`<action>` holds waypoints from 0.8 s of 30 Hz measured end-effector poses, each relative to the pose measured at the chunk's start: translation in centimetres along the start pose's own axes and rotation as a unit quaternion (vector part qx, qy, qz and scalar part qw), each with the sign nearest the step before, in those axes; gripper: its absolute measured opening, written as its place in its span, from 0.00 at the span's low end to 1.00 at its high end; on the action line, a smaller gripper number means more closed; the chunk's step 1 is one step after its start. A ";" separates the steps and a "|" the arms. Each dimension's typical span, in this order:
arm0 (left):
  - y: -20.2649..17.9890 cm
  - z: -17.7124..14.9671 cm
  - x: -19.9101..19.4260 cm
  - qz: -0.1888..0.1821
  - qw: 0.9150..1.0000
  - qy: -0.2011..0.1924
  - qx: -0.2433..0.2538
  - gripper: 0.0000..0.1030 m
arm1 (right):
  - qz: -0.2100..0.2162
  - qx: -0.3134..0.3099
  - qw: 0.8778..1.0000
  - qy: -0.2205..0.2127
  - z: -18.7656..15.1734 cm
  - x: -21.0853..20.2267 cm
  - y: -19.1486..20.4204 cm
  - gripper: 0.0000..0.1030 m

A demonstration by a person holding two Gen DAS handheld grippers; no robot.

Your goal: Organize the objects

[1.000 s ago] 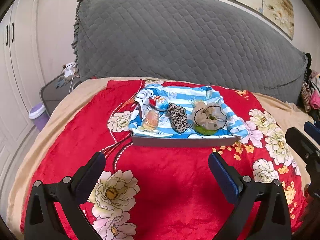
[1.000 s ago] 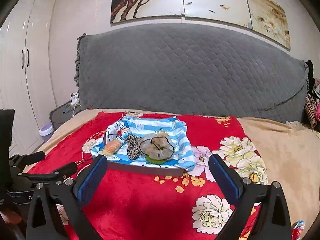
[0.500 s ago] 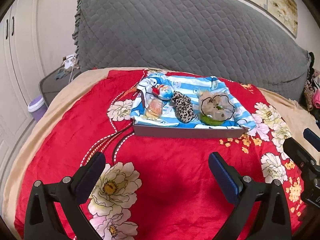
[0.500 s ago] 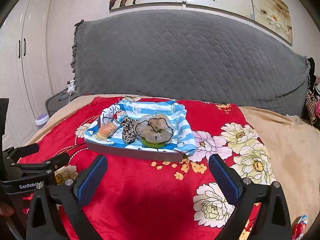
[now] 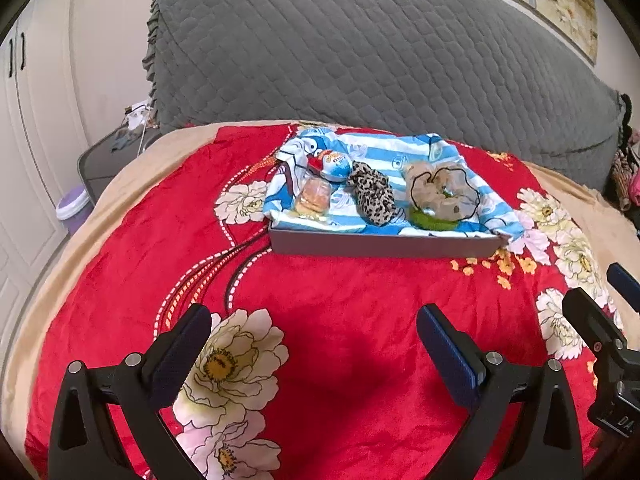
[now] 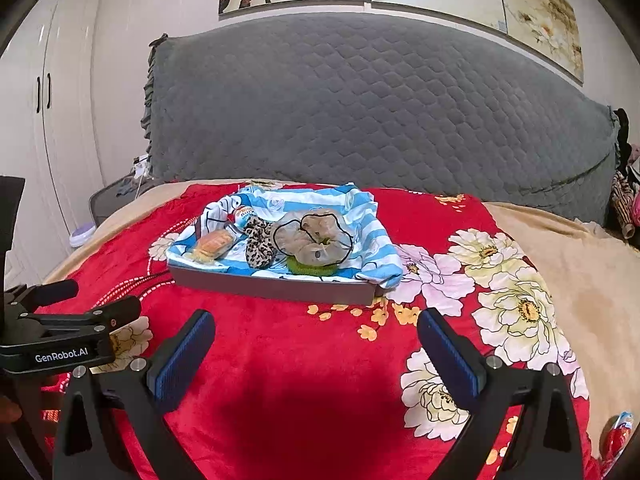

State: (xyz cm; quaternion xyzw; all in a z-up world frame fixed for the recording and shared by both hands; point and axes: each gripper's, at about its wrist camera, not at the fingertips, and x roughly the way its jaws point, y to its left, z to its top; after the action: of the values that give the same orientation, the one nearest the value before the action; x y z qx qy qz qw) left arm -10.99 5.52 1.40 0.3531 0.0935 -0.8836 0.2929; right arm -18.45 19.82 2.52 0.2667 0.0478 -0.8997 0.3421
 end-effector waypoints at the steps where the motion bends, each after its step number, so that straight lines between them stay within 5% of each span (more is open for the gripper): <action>1: 0.0 -0.1 0.1 0.000 1.000 0.001 0.000 0.99 | -0.001 -0.002 1.000 0.000 -0.1 0.1 0.0 0.99; 24: 0.2 -2.6 2.0 0.011 1.000 0.016 0.007 0.99 | -0.011 -0.002 0.999 0.047 -3.3 2.6 -0.5 0.99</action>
State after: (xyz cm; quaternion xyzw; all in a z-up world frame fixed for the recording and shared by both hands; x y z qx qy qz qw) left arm -10.57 5.43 -1.86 0.3700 0.0878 -0.8754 0.2985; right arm -18.95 19.56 -1.68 0.3073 0.0684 -0.8898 0.3303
